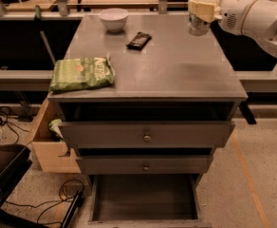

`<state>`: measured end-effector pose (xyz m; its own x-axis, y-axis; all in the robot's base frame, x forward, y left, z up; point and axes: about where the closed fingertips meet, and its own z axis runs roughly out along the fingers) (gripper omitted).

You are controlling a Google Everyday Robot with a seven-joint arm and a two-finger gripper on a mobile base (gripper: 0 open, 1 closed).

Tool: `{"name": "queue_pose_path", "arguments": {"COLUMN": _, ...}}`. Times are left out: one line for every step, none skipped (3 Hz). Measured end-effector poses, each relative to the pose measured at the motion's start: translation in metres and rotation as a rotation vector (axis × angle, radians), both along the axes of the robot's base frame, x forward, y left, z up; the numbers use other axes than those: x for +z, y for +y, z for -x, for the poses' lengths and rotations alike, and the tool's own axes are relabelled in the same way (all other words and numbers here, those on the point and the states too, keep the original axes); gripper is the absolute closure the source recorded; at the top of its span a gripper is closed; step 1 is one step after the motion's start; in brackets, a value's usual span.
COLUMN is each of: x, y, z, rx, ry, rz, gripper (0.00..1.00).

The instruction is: Move 7up can near green jalapeno chip bag

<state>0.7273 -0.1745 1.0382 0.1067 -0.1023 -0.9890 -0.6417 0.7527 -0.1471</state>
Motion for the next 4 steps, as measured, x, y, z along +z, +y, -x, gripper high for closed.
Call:
{"name": "queue_pose_path", "arguments": {"x": -0.030, "y": 0.046, "z": 0.048, "rx": 0.121, "ry": 0.063, "rz": -0.015, "gripper": 1.00}}
{"name": "queue_pose_path", "arguments": {"x": -0.055, "y": 0.090, "z": 0.082, "rx": 0.268, "ry": 0.140, "rz": -0.021, "gripper": 1.00}}
{"name": "queue_pose_path", "arguments": {"x": -0.068, "y": 0.130, "z": 0.111, "rx": 0.425, "ry": 0.186, "rz": -0.018, "gripper": 1.00}}
{"name": "queue_pose_path", "arguments": {"x": -0.079, "y": 0.158, "z": 0.126, "rx": 0.534, "ry": 0.177, "rz": 0.013, "gripper": 1.00}}
